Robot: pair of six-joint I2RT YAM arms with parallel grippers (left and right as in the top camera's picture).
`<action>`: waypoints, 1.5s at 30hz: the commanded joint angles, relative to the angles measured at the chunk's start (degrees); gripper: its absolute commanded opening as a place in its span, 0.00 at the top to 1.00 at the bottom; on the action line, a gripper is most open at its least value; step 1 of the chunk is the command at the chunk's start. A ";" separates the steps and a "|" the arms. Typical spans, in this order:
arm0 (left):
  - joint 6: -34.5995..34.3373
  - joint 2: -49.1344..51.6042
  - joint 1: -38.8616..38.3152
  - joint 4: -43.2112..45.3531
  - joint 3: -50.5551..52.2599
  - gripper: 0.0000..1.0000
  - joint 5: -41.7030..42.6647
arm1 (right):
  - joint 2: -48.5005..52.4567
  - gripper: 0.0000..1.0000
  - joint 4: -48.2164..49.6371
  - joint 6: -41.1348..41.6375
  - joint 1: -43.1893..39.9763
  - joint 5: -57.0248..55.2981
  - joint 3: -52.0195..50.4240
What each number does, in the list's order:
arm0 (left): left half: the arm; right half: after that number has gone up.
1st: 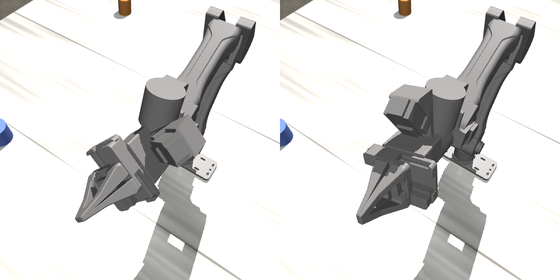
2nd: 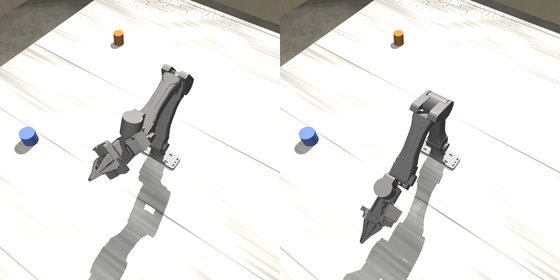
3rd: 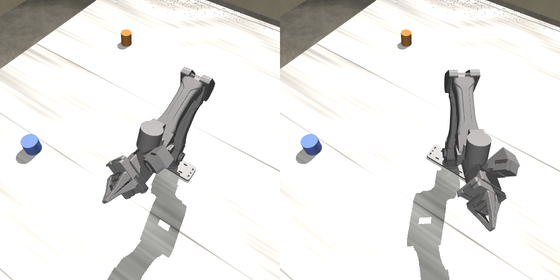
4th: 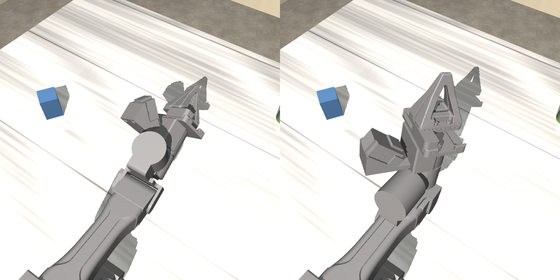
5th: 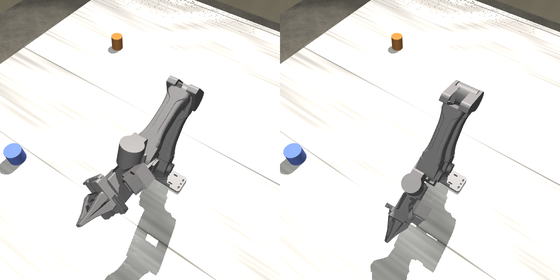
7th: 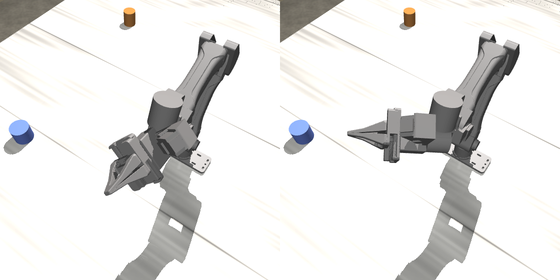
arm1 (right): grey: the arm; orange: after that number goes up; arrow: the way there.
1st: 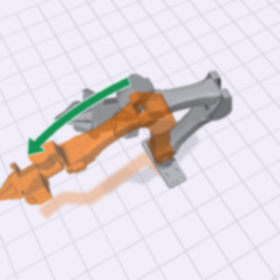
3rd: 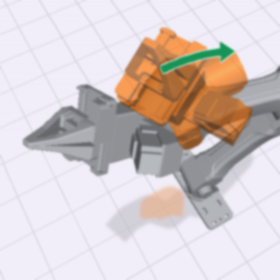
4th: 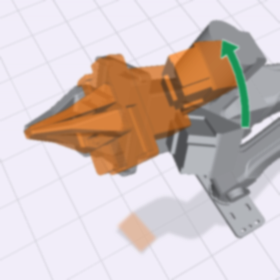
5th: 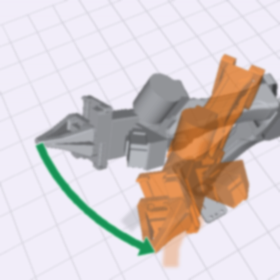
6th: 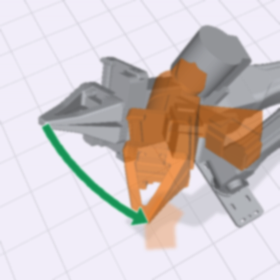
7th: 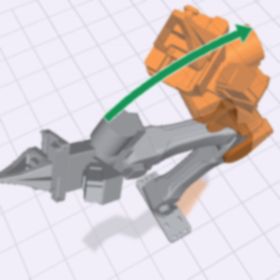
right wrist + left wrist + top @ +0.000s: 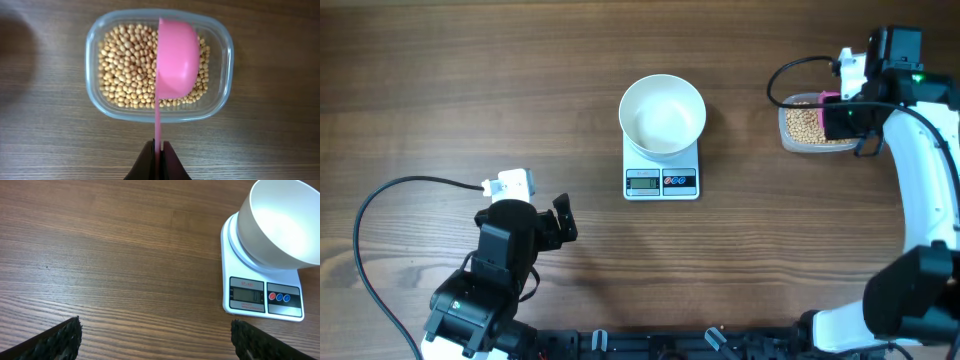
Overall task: Scoop item into bowl and weigh 150g on scale
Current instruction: 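Dip the pink scoop into the soybeans with the right gripper and scoop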
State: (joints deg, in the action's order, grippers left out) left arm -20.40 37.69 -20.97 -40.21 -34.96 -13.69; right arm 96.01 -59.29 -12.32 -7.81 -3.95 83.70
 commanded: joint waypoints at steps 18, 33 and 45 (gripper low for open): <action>0.66 -0.13 0.37 0.04 0.37 0.00 -0.72 | 2.51 0.96 1.55 2.82 -0.15 8.66 -3.37; 0.66 -0.13 0.37 0.04 0.37 0.00 -0.72 | 5.90 0.96 -0.59 -1.20 -15.08 31.01 -3.58; 0.63 -0.13 0.37 0.04 0.37 0.00 -0.72 | 8.00 0.96 -0.57 -2.47 -15.32 35.85 -3.58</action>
State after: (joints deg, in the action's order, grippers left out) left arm -20.40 37.69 -20.97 -40.21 -34.96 -13.69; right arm 101.75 -59.59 -12.91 -23.00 28.36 80.75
